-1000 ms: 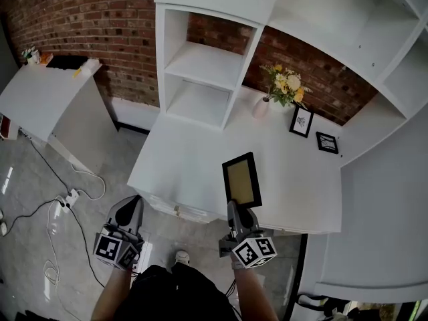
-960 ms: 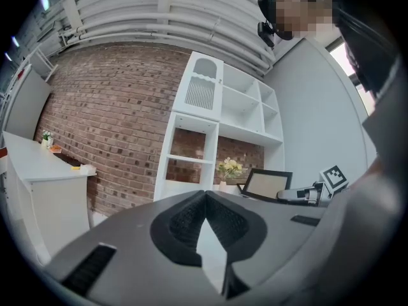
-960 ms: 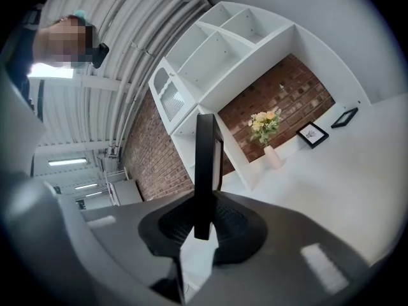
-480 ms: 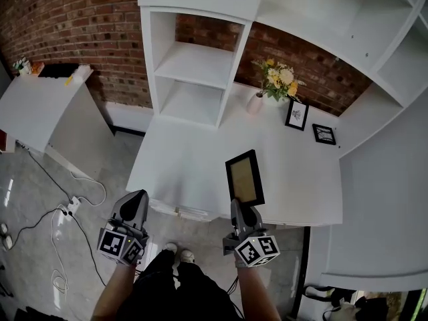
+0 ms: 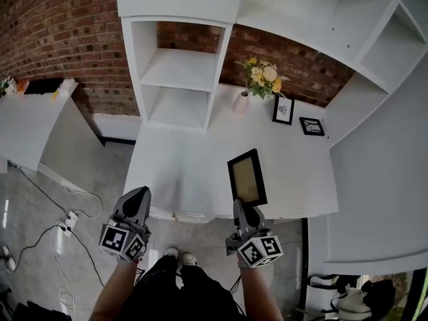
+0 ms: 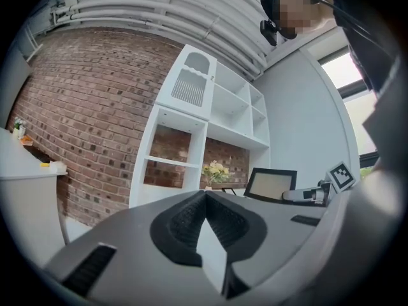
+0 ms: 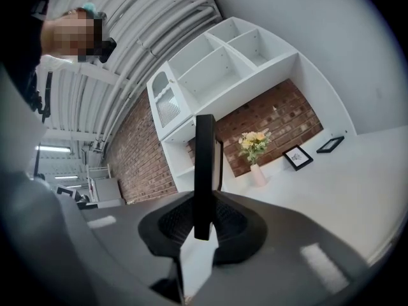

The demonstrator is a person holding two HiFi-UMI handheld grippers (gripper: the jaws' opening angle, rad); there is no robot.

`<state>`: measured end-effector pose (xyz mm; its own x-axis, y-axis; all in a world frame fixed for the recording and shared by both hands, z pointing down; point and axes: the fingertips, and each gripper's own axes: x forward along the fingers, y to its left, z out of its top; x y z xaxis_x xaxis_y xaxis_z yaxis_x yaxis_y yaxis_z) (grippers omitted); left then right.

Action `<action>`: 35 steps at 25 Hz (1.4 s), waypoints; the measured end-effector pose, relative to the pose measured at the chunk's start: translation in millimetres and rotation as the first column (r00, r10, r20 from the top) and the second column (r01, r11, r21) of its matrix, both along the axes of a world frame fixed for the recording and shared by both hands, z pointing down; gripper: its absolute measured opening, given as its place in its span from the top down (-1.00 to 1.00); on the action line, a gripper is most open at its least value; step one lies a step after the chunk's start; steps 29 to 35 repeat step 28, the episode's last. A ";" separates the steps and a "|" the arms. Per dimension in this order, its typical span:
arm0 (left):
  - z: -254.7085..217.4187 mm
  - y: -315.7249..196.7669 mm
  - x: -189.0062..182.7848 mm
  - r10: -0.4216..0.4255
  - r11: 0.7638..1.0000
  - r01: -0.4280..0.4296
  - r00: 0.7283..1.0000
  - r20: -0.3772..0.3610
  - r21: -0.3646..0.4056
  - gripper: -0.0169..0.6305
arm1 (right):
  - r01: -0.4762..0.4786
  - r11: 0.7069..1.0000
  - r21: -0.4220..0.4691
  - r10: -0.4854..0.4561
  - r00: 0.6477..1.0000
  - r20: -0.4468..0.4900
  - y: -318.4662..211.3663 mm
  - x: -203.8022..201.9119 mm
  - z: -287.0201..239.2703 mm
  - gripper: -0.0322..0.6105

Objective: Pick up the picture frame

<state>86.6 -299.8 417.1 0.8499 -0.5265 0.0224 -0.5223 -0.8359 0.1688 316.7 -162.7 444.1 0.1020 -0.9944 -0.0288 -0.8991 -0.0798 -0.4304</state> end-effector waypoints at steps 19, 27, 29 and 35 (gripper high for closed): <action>-8.8 -15.0 22.3 0.068 0.998 -0.067 0.997 -0.033 0.012 0.92 | -0.080 0.997 -0.004 0.079 0.990 -0.117 -3.4 6.9 -22.1 0.71; -18.3 -18.8 23.1 0.072 0.997 -0.070 0.996 -0.054 0.027 0.92 | -0.095 0.994 0.053 0.103 0.983 -0.153 -5.4 7.9 -46.7 0.71; -20.2 -19.0 23.8 0.073 0.997 -0.071 0.996 -0.057 0.028 0.92 | -0.099 0.994 0.054 0.107 0.981 -0.164 -4.7 8.6 -48.6 0.71; -20.2 -19.0 23.8 0.073 0.997 -0.071 0.996 -0.057 0.028 0.92 | -0.099 0.994 0.054 0.107 0.981 -0.164 -4.7 8.6 -48.6 0.71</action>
